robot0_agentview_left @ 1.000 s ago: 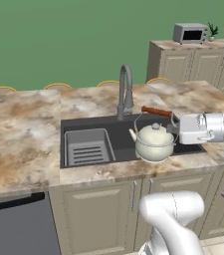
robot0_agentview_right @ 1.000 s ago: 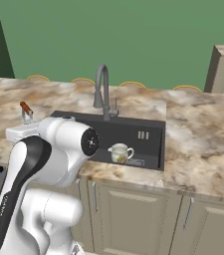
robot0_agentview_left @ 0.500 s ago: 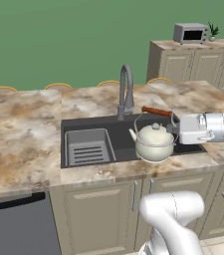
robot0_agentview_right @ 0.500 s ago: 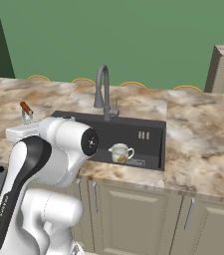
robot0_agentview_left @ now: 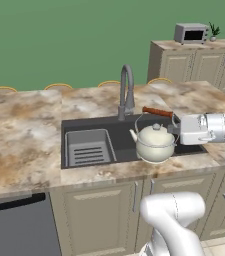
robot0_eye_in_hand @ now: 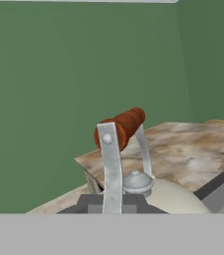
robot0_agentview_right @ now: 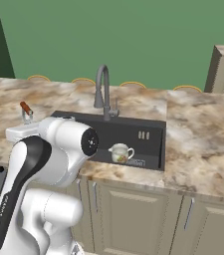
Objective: Open the cabinet, pick the kettle from the cabinet, and place it in the sink.
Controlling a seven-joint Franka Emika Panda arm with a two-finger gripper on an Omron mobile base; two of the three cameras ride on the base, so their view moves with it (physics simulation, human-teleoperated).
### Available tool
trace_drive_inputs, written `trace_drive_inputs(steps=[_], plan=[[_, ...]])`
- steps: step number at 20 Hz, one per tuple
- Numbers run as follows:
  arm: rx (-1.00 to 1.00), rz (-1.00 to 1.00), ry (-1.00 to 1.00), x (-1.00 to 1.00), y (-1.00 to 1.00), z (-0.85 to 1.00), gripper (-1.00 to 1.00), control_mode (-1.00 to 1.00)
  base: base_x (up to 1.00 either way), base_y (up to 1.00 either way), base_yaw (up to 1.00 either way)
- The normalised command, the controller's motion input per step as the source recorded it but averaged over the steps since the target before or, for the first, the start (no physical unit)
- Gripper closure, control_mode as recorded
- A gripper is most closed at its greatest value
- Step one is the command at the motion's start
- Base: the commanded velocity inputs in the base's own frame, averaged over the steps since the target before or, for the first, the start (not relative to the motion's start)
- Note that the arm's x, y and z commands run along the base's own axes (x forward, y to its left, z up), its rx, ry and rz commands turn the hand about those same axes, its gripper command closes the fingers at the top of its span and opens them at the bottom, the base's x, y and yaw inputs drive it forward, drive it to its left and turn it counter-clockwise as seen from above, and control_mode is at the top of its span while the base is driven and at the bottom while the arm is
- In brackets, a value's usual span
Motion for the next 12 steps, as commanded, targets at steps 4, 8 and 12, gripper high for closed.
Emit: trace_drive_inputs(steps=[4,8,12], plan=[[0.0,0.0,0.0,0.0,0.0,0.0,1.0,1.0,0.0,0.0,0.0],[0.0,0.0,0.0,0.0,0.0,0.0,1.0,-1.0,0.0,0.0,0.0],[0.0,0.0,0.0,0.0,0.0,0.0,1.0,-1.0,0.0,0.0,0.0]])
